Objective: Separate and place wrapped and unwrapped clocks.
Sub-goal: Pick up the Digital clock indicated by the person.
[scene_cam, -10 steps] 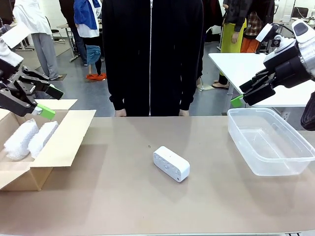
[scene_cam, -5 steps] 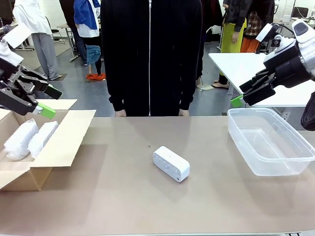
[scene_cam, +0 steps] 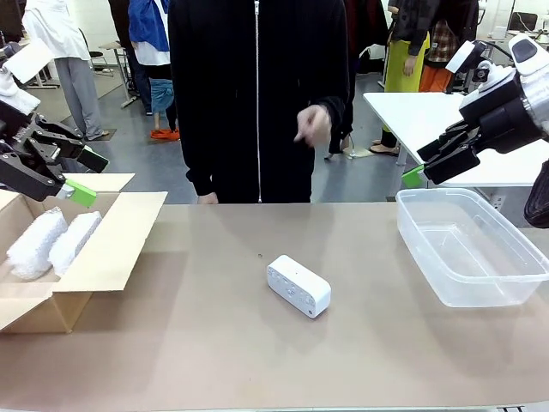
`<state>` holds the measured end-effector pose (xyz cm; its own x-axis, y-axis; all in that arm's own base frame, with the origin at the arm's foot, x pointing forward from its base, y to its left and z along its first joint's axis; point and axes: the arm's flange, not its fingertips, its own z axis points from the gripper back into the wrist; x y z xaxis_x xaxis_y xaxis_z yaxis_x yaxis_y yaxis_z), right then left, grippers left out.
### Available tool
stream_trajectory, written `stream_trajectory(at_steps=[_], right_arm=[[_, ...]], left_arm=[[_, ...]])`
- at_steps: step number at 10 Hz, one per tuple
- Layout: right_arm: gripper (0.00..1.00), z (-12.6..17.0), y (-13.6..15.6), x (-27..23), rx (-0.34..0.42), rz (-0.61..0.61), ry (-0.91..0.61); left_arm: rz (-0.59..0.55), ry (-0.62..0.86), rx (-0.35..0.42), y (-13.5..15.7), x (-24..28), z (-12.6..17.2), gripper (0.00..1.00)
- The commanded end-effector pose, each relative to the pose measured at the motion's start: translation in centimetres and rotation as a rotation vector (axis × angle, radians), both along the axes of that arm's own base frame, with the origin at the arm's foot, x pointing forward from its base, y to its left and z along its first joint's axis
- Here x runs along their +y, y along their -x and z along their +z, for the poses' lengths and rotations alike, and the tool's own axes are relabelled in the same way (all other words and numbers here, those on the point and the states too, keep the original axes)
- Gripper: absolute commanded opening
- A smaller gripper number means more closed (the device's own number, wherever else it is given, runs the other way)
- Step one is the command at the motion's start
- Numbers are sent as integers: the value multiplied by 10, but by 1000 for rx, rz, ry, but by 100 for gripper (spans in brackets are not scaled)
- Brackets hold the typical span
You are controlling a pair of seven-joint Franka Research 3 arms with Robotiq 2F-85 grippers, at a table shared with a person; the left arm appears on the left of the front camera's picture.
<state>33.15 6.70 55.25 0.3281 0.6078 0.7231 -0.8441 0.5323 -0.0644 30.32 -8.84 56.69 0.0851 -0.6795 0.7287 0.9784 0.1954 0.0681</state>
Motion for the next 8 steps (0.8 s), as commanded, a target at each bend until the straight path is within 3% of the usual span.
stream_trajectory(at_steps=[1, 8], right_arm=[[100, -2, -1, 0, 5, 14, -12], [100, -2, -1, 0, 5, 14, -12]], left_arm=[[-21, 11, -8, 1, -1, 0, 100], [-21, 11, -8, 1, -1, 0, 100]])
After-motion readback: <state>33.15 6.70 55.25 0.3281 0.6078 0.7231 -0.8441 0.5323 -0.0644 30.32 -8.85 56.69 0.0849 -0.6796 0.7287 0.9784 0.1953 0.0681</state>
